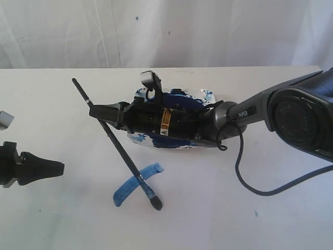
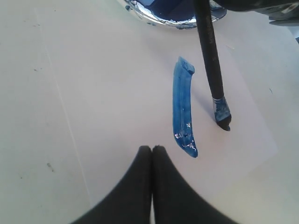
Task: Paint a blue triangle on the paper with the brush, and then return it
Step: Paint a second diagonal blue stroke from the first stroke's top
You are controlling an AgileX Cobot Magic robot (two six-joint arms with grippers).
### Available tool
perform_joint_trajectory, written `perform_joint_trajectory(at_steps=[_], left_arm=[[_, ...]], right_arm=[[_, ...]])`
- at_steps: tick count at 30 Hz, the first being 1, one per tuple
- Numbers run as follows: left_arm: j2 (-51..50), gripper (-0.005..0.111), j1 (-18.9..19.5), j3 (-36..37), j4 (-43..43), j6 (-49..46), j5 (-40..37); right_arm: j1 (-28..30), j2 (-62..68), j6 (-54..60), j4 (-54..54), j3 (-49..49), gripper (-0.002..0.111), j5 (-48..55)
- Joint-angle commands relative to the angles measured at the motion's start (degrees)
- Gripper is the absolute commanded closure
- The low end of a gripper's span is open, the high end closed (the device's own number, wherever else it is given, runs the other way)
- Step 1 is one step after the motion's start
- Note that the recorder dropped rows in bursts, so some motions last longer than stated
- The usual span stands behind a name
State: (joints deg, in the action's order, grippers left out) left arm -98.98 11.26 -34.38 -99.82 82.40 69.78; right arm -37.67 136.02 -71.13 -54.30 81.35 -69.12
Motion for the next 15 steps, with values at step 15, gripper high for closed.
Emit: perform_joint_trajectory(at_steps=[15], left_arm=[[0.7,0.107,0.2,0.4,-0.1,-0.2,0.2]], right_arm=[[0.0,0.0,20.5,17.5,-0.1,0.108,2.0]])
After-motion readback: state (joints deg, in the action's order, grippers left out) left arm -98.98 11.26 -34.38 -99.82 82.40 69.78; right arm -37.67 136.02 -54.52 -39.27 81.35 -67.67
